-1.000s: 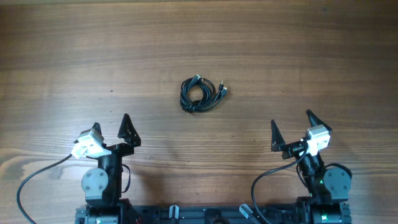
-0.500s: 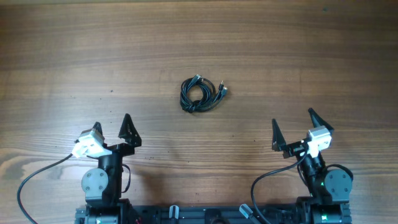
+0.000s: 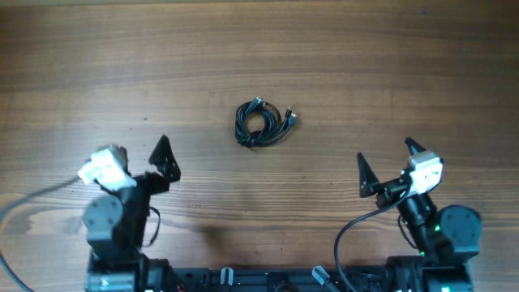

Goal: Untangle cables
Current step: 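Raise both arms and move the left gripper above the black cable bundle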

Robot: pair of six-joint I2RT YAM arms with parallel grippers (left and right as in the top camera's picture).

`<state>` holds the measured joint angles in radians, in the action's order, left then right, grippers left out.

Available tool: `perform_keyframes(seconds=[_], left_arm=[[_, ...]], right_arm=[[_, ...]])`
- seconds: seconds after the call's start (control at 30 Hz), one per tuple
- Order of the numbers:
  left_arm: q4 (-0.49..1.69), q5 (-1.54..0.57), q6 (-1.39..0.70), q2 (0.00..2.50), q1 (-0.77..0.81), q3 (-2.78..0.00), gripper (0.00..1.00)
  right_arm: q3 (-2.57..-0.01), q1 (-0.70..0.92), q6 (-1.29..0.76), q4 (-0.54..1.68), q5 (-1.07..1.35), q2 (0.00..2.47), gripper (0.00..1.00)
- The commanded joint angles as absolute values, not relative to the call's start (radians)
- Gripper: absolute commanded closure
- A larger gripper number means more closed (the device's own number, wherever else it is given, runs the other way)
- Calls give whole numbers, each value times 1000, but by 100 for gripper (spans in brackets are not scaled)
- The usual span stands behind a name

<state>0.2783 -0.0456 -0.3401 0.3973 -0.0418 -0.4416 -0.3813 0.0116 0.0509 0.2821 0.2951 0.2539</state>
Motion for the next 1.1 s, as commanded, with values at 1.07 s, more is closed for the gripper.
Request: perform_keyframes(seconds=[1.07], left_arm=[[630,-141,-535,1764,244,-1519,12]], right_arm=[[-1215,17,-105,902,569,1304,0]])
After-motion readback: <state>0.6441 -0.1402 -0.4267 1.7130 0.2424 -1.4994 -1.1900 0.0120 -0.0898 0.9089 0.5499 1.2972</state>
